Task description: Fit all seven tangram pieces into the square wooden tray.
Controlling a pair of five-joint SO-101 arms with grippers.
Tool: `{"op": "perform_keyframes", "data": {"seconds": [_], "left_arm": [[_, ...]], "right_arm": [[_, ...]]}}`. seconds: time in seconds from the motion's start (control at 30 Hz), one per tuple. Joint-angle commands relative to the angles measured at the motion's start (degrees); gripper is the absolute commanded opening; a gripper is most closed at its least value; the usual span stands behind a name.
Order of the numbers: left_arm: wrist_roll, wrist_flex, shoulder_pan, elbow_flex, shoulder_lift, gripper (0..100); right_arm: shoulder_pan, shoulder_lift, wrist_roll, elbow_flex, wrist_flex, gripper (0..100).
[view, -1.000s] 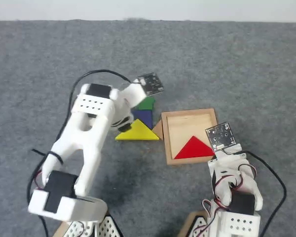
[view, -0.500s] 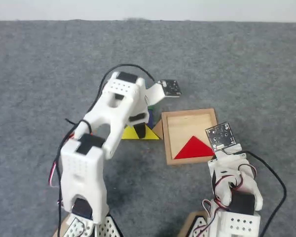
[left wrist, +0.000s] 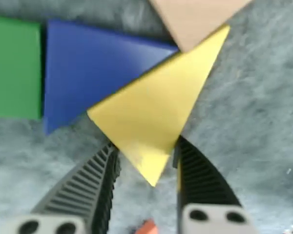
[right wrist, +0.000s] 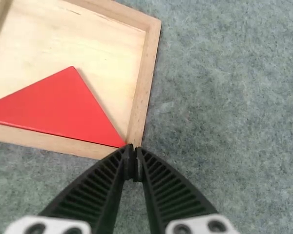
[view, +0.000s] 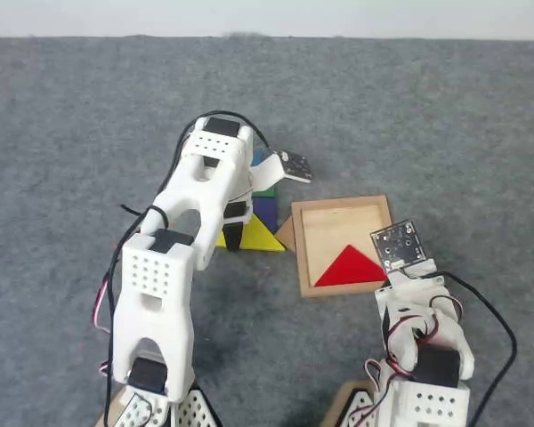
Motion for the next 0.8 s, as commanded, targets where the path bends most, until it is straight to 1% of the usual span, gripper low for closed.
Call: {"op": "perform_keyframes", "data": {"seconds": [0.0, 0.1, 0.27, 0.37, 0.43, 0.53, 0.63, 0.7, 0.77], "left_arm": [[2.7, 0.0, 0.3, -0.4, 0.4, 8], [2.9, 0.3, -0.1, -0.1, -3.5, 7], [3.0, 1.6, -2.2, -0.1, -14.2, 7], [3.5, 1.1, -2.5, -0.1, -18.7, 11], [7.8, -1.8, -1.9, -0.1, -18.9, 15], [18.5, -10.4, -0.9, -0.2, -16.2, 19], [29.5, -19.2, 1.1, -0.6, -10.7, 21], [35.0, -22.2, 3.2, -0.9, -6.9, 22], [37.8, -22.4, 4.7, -2.5, -3.0, 22]], "right_arm": [[-0.3, 0.1, 0.6, -0.4, 0.0, 0.9], [-0.3, 0.1, 0.6, -0.4, 0.1, 0.9], [-0.3, 0.1, 0.6, -0.4, 0.1, 0.9], [-0.3, 0.1, 0.6, -0.4, 0.1, 0.9], [-0.3, 0.1, 0.7, -0.4, 0.1, 0.9], [-0.3, 0.1, 0.9, -0.4, 0.0, 0.9], [-0.3, 0.1, 0.9, -0.5, 0.2, 0.9], [-0.3, 0.1, 1.0, -0.5, 0.2, 0.9], [-0.3, 0.1, 1.0, -0.5, 0.2, 0.9]]}}
